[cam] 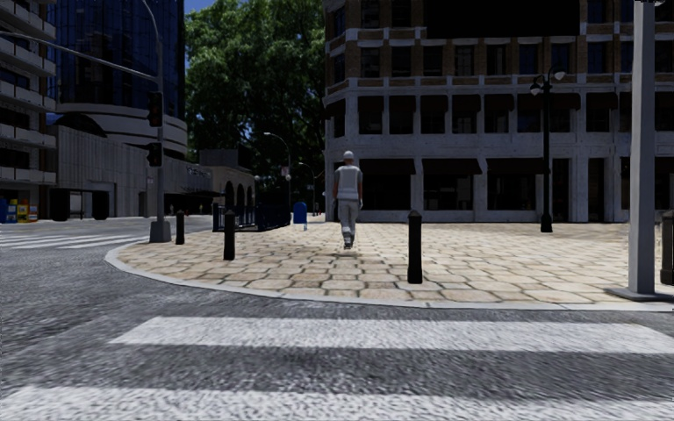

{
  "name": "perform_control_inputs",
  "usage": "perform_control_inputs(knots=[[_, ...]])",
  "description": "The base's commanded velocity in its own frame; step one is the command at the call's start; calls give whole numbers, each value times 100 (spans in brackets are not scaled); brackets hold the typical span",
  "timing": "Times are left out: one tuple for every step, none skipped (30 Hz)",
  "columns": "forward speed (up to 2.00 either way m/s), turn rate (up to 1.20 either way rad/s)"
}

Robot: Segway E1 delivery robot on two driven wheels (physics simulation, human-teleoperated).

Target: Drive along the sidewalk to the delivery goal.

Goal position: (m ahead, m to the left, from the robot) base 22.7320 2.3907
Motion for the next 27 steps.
perform_control_inputs(knots=[[199, 0], [199, 0], [199, 0], [199, 0], [199, 0], [199, 0], [199, 0], [199, 0], [199, 0], [199, 0], [199, 0], [199, 0], [199, 0], [199, 0], [199, 0], [199, 0], [199, 0], [199, 0], [199, 0], [199, 0], [199, 0], [199, 0], [199, -9], [199, -9], [199, -17], [199, -20], [199, -21]])
